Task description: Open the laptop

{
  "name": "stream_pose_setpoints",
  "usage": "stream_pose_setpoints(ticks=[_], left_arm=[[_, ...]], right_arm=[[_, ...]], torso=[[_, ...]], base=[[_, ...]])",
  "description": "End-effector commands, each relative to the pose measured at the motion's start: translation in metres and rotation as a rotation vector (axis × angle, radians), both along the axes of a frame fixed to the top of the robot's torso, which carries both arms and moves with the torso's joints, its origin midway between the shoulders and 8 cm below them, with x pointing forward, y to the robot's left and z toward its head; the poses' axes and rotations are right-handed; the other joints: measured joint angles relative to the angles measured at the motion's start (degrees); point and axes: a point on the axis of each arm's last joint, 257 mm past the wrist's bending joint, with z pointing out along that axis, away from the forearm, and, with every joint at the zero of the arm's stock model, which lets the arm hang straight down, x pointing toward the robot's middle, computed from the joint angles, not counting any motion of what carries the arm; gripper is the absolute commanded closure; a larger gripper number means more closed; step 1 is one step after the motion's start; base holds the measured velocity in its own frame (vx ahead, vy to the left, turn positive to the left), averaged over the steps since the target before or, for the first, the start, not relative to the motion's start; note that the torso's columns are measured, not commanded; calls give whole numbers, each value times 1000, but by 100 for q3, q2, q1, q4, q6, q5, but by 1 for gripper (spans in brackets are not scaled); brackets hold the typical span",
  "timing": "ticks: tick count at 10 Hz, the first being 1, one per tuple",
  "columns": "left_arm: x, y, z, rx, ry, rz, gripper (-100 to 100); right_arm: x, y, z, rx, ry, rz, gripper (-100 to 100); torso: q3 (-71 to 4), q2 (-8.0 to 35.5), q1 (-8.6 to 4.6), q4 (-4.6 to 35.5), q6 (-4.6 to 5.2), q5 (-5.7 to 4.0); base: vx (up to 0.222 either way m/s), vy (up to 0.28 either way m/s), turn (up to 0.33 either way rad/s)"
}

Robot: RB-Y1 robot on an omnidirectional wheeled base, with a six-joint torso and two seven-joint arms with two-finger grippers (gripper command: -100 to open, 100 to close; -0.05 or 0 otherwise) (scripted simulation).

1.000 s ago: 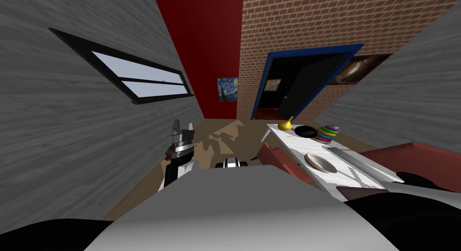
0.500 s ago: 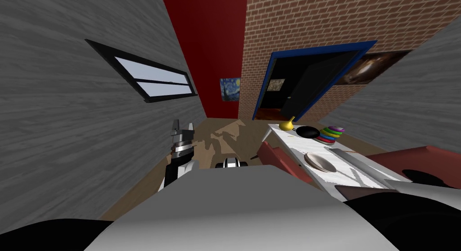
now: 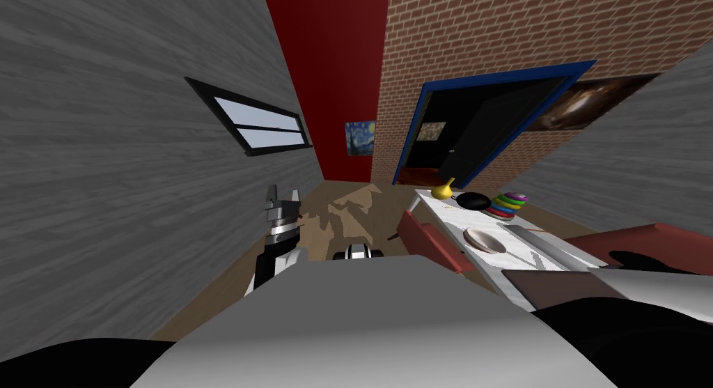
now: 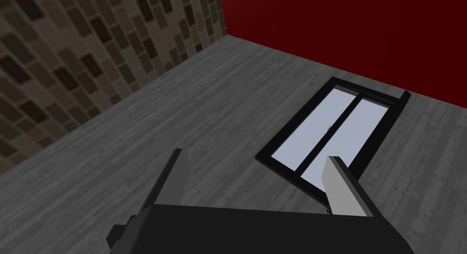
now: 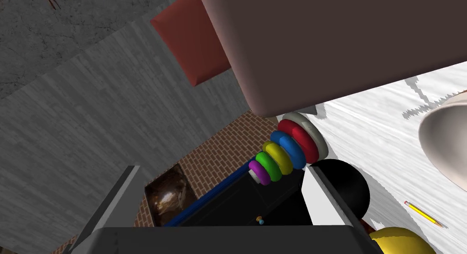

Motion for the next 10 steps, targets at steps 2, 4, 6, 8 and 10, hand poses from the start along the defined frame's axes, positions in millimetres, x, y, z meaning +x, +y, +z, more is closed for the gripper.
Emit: stream_pose_setpoints(ticks=[2,4,6,8,10], left_arm=[[0,0,0,0,0,0,0],[0,0,0,0,0,0,0],[0,0,0,0,0,0,0],[0,0,0,0,0,0,0],[0,0,0,0,0,0,0]], right_arm=[[27,-8,26,-65,33,93,-100],[27,-8,26,-65,33,93,-100],[52,-9,49,-118,62,168,-100],[78,-7,69,-170,96,246,-100],[103,-2,85,-218,134,327,-100]], torso=[[-13,-19,-9,-6,-2,-3],[0,-3,-5,0,4,-1],[10,21,13,4,-6,5],[15,21,1,7,3,1],[5,8,-17,2,1,-6]], base=[[-134,15,85],[-80,2,7],[-193,43,118],[-198,36,72],[-251,-16,118]])
